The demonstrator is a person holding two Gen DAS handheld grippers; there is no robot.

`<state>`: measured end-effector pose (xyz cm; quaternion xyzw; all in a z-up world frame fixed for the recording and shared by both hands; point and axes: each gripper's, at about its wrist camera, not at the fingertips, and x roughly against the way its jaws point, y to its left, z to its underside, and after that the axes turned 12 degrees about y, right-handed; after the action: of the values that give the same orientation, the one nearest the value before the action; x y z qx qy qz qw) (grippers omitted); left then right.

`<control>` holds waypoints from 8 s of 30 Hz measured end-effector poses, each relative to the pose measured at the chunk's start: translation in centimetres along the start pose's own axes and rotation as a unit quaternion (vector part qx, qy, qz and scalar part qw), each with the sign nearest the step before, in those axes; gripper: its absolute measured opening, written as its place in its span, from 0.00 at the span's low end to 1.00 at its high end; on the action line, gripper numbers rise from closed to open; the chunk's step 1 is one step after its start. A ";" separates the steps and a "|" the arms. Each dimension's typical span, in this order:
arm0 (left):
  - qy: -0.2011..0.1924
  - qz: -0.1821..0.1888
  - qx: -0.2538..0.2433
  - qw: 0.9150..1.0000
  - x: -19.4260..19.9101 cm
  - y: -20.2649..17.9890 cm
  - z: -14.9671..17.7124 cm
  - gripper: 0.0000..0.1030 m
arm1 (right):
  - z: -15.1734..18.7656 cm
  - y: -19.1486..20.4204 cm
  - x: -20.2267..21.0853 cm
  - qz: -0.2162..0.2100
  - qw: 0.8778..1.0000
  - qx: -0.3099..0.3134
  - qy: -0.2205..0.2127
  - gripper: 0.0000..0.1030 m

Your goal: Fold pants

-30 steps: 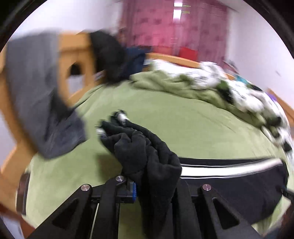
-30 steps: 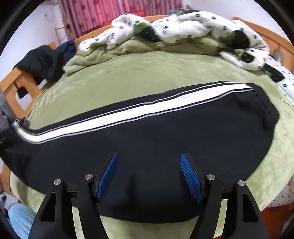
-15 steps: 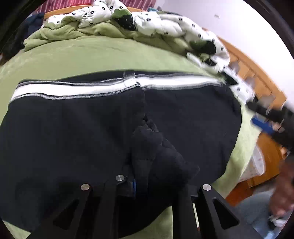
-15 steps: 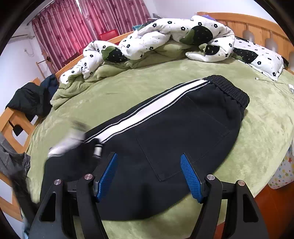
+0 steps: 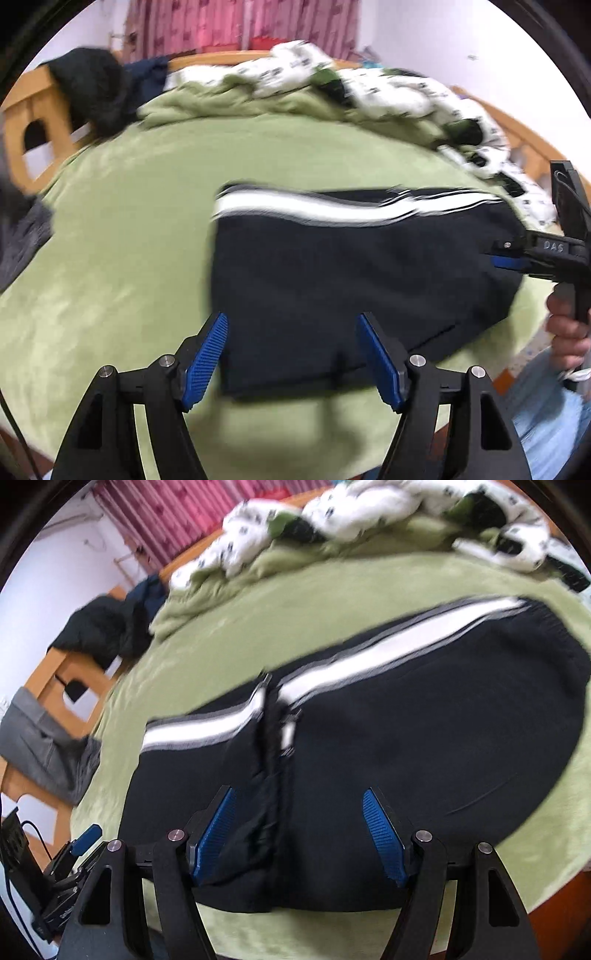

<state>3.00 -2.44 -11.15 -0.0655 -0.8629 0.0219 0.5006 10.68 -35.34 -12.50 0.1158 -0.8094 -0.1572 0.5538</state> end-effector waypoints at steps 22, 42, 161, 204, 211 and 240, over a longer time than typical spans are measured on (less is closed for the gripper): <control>0.043 -0.012 0.048 0.998 -2.0 5.5 -0.1 0.68 | 3.0 4.9 -2.3 0.050 0.996 0.069 0.039 0.63; 0.030 0.049 0.098 0.994 -3.4 5.5 -0.4 0.68 | -7.1 5.2 -6.7 0.068 0.985 0.157 -0.003 0.23; -0.051 0.222 0.267 0.936 -4.0 24.5 5.7 0.73 | -7.1 0.2 -1.8 0.130 0.988 0.061 -0.057 0.61; 0.013 0.245 -0.056 0.968 -4.2 -8.5 -9.4 0.02 | -1.2 3.4 1.5 0.195 0.964 0.116 -0.135 0.59; -0.036 0.075 0.033 0.996 -0.8 2.8 -6.9 0.51 | -2.9 6.4 -1.7 0.088 0.986 0.121 -0.075 0.63; 0.061 0.219 0.080 0.971 -5.9 4.6 -3.6 0.74 | -8.3 13.5 -2.1 -0.039 0.985 0.146 -0.088 0.09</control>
<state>9.43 1.19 -14.87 -0.2136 -0.7911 0.1959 0.5387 18.96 -23.13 -6.30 0.2127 -0.8640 -0.0682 0.4512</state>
